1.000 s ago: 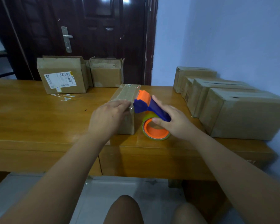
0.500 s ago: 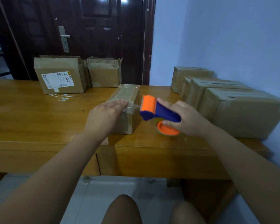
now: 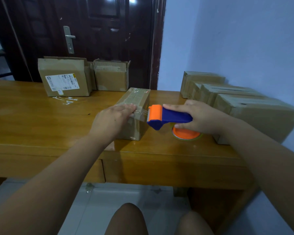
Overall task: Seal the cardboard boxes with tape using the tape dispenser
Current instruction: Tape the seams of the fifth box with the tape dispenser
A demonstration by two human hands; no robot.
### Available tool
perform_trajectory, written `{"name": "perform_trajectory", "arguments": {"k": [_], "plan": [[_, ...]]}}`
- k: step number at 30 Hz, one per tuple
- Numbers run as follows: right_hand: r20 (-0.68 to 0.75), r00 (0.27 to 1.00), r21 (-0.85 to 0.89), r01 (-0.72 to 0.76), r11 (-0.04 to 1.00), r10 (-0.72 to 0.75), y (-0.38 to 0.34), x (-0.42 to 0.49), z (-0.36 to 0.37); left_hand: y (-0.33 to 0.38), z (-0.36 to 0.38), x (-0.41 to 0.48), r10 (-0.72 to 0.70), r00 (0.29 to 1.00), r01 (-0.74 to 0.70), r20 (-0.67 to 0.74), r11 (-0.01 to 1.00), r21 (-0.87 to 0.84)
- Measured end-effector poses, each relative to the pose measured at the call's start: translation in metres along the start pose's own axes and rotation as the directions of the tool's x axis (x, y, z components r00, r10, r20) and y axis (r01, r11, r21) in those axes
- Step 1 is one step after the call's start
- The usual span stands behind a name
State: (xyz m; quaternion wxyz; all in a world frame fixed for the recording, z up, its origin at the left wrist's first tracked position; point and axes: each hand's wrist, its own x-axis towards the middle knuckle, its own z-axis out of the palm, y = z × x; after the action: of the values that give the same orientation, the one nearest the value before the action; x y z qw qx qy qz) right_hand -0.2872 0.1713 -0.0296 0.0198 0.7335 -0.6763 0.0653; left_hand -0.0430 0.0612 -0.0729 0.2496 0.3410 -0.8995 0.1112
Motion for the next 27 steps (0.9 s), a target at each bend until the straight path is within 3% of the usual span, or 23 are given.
{"name": "perform_trajectory", "arguments": {"k": [9, 16, 22, 24, 27], "plan": [[0.160, 0.987, -0.155, 0.046, 0.987, -0.021, -0.035, 0.031, -0.038, 0.012, -0.008, 0.002, -0.060, 0.997, 0.060, 0.058, 0.998, -0.002], [0.228, 0.972, -0.060, -0.046, 0.997, 0.059, -0.046, 0.040, -0.049, 0.035, 0.003, 0.004, -0.162, 0.986, 0.159, 0.036, 0.984, 0.076], [0.449, 0.888, 0.108, -0.158, 0.982, 0.093, -0.042, 0.045, -0.045, 0.028, 0.001, 0.003, -0.092, 0.986, 0.070, 0.140, 0.985, 0.156], [0.506, 0.860, 0.295, -0.244, 0.924, 0.066, -0.031, 0.044, -0.033, 0.025, -0.002, 0.003, -0.071, 0.983, 0.044, 0.169, 0.986, 0.160], [0.616, 0.787, 0.551, -0.471, 0.689, 0.045, -0.010, 0.035, -0.013, 0.023, -0.006, 0.002, -0.058, 0.981, 0.030, 0.186, 0.988, 0.154]]}}
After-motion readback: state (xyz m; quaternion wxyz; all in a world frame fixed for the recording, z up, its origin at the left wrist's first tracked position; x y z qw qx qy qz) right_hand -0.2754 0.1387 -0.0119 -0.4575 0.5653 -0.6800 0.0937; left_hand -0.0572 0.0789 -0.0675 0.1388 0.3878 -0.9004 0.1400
